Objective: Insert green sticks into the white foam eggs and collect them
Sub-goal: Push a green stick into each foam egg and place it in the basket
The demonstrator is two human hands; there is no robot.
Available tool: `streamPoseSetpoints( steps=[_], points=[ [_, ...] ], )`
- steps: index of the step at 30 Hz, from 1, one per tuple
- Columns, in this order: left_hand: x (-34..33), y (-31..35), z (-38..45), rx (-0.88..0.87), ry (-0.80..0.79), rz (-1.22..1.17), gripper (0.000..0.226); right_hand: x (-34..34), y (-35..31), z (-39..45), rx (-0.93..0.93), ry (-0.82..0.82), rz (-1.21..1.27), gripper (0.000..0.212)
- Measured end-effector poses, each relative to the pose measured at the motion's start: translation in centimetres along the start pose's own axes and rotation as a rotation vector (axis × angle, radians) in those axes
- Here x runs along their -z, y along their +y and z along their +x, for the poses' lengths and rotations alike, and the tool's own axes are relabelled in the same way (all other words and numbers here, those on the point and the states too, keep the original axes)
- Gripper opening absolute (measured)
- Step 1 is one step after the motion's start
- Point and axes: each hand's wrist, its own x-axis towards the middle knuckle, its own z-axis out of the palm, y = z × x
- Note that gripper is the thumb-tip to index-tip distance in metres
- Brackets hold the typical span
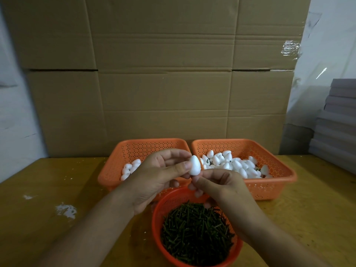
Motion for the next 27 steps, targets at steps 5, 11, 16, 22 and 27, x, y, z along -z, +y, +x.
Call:
streamPoseSetpoints(
  steps=[5,11,16,22,27],
  points=[
    [0.03,-0.11,0.03,0.002,0.016,0.006,0.039,-0.09,-0.04,-0.01,0.002,0.014,0.015,0.016],
    [-0.41,-0.35,0.02,-0.016,0.066,0.038,0.049,-0.33,-0.2,0.02,0.021,0.077,0.061,0.016],
    [-0.89,-0.35,-0.14,-0.059,0.072,0.075,0.046,-0.41,-0.12,-0.07,0.038,0.053,0.011,0.018],
    [-0.4,-0.33,-0.01,-0.057,0.022,0.077,0.036,-0.12,-0.32,-0.13,0.063,-0.002,0.006,0.018],
    [-0.03,-0.21,0.1,-0.021,-0.072,0.002,0.034,0.07,-0.37,-0.11,0.021,-0.078,0.039,0.025]
  ],
)
